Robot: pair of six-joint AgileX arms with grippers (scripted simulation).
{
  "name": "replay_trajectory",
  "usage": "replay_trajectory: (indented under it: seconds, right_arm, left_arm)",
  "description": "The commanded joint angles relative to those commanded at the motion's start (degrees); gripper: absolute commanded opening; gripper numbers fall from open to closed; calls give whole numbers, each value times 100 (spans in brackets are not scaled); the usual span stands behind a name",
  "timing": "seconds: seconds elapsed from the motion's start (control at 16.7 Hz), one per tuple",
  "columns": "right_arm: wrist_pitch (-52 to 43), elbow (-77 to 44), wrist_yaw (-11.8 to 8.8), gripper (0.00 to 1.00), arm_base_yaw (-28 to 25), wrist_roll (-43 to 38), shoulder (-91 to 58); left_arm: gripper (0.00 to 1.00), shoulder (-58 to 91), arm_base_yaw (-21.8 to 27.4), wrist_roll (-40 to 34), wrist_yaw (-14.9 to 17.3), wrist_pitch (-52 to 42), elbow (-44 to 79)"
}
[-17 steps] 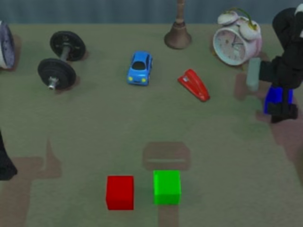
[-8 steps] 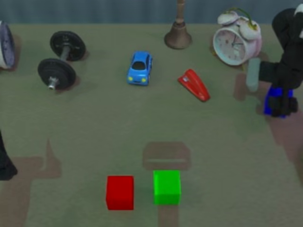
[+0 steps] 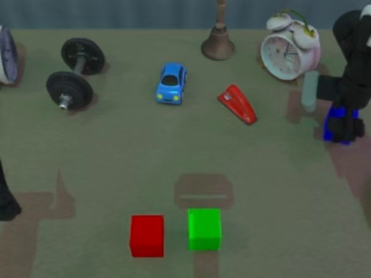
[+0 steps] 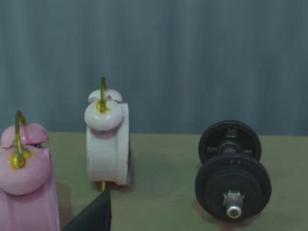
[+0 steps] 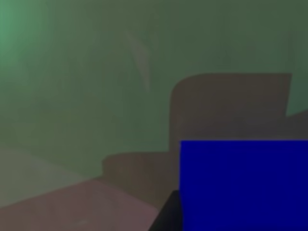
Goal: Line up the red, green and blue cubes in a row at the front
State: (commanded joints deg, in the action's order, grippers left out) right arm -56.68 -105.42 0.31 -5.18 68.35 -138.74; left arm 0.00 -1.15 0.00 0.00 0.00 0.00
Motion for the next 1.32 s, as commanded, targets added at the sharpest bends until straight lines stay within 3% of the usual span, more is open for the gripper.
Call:
replay_trajectory:
  seconds: [0.48,0.9,1.32]
  right_arm:
    - [-109,-93,2,0,4,8,43]
    - [-1308,-893,-2,0,-34,3,418]
    - [-1231,-685,-4,0,-216,-128,605]
  left_arm:
    - [100,0,0,0,0,0,0]
    - [100,0,0,0,0,0,0]
    - [100,0,0,0,0,0,0]
